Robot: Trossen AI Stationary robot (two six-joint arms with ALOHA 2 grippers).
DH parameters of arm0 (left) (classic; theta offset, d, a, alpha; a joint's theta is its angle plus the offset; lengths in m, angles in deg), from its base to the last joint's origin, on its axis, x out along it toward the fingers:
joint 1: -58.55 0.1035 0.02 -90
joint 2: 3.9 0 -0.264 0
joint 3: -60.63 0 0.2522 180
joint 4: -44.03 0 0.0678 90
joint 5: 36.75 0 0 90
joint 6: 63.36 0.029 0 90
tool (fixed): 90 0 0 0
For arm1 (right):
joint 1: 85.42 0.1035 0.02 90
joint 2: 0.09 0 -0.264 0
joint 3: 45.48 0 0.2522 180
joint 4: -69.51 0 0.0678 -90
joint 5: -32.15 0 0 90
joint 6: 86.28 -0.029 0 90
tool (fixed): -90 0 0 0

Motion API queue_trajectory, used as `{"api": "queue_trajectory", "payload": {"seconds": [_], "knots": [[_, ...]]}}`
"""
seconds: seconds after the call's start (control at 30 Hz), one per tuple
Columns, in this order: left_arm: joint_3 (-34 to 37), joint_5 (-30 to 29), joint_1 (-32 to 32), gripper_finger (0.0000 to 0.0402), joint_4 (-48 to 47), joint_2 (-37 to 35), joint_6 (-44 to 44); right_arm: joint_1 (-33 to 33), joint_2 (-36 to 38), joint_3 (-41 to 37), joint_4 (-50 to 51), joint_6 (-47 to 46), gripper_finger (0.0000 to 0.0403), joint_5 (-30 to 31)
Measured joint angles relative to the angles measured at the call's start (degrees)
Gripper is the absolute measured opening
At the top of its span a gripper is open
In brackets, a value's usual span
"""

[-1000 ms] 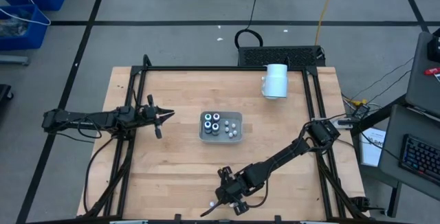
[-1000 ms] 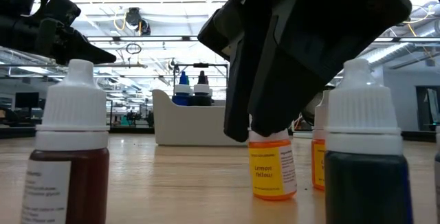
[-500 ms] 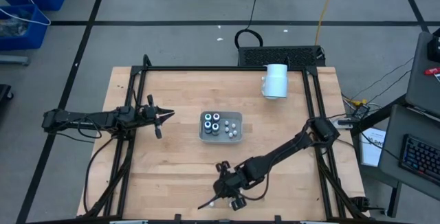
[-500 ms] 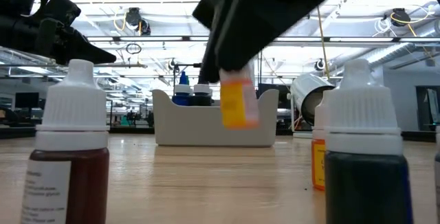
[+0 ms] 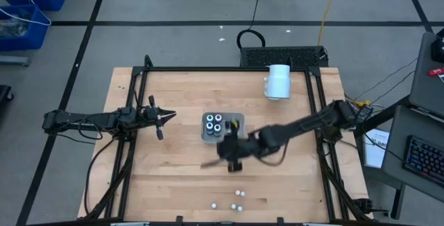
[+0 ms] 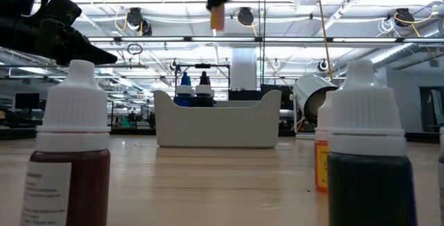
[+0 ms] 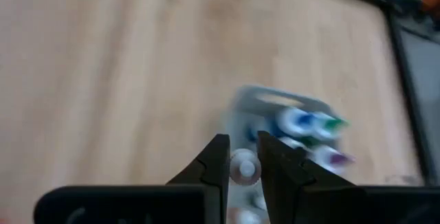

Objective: Pick & Place food coloring
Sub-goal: Put the small yellow food coloring bottle into the gray bin

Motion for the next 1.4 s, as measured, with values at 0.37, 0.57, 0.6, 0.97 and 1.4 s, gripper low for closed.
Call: {"api": "queue_trajectory", "payload": {"seconds": [0.37,0.57,0.6,0.97,1.4], "knots": [[0.0,-0.1,0.0,0.0047,-1.6,0.0,1.5,-12.9,2.9,-15.0,-9.5,3.2,0.0048,-8.5],[0.0,-0.1,0.0,0.0047,-2.3,0.0,2.1,-14.9,3.5,-21.1,-20.7,2.8,0.0048,-14.8],[0.0,-0.1,0.0,0.0047,-2.3,0.0,2.1,-14.9,3.5,-21.4,-21.3,2.9,0.0048,-15.4],[0.0,-0.1,0.0,0.0047,-2.2,0.0,2.0,-13.3,2.9,-25.1,-24.8,1.2,0.0048,-16.0],[0.0,-0.1,0.0,0.0047,-2.1,0.0,2.6,-12.5,2.1,-30.1,-34.7,-0.4,0.0048,-18.8]]}}
